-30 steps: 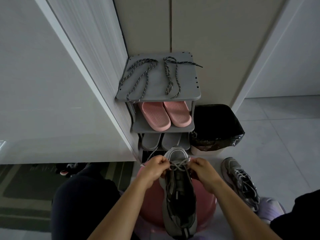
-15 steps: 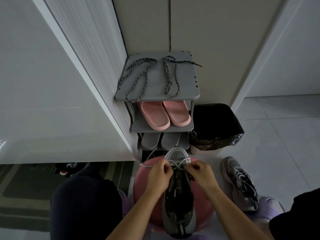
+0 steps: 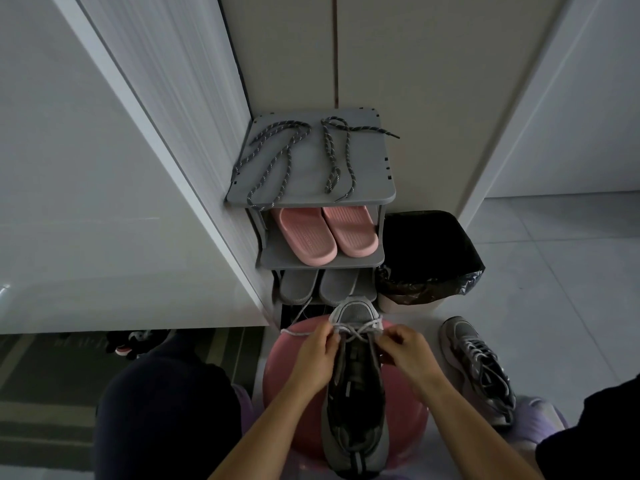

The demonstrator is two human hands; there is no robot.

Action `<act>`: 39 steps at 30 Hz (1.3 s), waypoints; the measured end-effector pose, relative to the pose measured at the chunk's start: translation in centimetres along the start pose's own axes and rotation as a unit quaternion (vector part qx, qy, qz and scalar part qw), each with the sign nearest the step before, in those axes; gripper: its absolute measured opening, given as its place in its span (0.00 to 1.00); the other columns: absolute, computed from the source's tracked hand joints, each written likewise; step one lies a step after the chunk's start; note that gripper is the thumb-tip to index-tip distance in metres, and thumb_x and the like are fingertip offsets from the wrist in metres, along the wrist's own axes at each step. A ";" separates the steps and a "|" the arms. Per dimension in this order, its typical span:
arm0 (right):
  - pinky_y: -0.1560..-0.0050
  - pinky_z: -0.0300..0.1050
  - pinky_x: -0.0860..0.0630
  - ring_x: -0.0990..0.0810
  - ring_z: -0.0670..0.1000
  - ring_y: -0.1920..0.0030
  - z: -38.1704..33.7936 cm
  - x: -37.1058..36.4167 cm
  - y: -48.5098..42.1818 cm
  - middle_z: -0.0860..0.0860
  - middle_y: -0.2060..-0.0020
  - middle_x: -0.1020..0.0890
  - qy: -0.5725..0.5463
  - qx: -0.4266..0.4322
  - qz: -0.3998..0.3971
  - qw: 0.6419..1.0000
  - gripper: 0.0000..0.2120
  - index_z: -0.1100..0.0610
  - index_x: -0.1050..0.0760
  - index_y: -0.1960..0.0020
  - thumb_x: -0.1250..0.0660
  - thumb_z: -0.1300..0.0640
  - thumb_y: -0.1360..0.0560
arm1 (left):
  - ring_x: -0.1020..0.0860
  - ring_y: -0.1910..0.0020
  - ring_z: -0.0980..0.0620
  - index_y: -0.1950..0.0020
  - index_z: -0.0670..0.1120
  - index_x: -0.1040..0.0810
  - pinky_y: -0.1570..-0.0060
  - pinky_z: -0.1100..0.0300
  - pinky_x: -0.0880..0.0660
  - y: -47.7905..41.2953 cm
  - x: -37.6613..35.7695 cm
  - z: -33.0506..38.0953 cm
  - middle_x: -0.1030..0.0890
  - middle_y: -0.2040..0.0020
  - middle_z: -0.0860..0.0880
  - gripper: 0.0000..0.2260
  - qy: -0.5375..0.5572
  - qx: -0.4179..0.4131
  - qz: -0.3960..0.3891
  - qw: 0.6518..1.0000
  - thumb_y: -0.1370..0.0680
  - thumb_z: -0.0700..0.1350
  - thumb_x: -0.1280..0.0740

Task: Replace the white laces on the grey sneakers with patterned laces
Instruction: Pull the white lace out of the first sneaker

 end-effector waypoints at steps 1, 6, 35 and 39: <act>0.62 0.39 0.22 0.19 0.50 0.65 -0.4 0.4 -0.1 0.57 0.64 0.20 0.011 0.010 0.009 1.000 0.05 0.63 0.26 0.61 0.34 0.64 0.27 | 0.24 0.60 0.52 0.54 0.45 0.30 0.59 0.54 0.30 -0.3 0.8 0.1 0.24 0.60 0.51 0.06 -0.063 -0.032 0.017 0.997 0.19 0.44 0.43; 0.64 0.39 0.25 0.23 0.48 0.69 -2.3 2.0 -0.2 0.51 0.69 0.21 0.120 0.078 0.034 0.989 0.07 0.56 0.27 0.62 0.30 0.61 0.29 | 0.25 0.64 0.48 0.57 0.48 0.35 0.65 0.56 0.30 -0.6 2.7 -0.4 0.29 0.63 0.52 0.07 -0.188 -0.057 0.037 0.980 0.20 0.46 0.42; 0.59 0.45 0.22 0.20 0.51 0.61 0.9 0.7 0.4 0.53 0.63 0.18 -0.142 -0.008 0.009 0.990 0.05 0.62 0.23 0.54 0.34 0.60 0.25 | 0.31 0.67 0.57 0.59 0.46 0.31 0.66 0.70 0.34 0.3 1.9 -1.0 0.30 0.67 0.53 0.09 0.133 0.049 0.049 0.989 0.21 0.47 0.39; 0.53 0.50 0.20 0.17 0.55 0.59 0.8 0.0 -0.3 0.56 0.62 0.16 -0.008 0.043 0.047 0.998 0.05 0.63 0.21 0.54 0.33 0.61 0.26 | 0.28 0.60 0.52 0.54 0.43 0.33 0.61 0.60 0.35 -1.2 -1.0 0.2 0.29 0.63 0.52 0.09 0.056 0.056 0.030 0.996 0.20 0.48 0.41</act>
Point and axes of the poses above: each hand's wrist, its own y-axis away from the middle knuckle, its own x-axis out of the back of the hand, z = x × y, the point moved 7 cm from there along -y, towards the middle knuckle
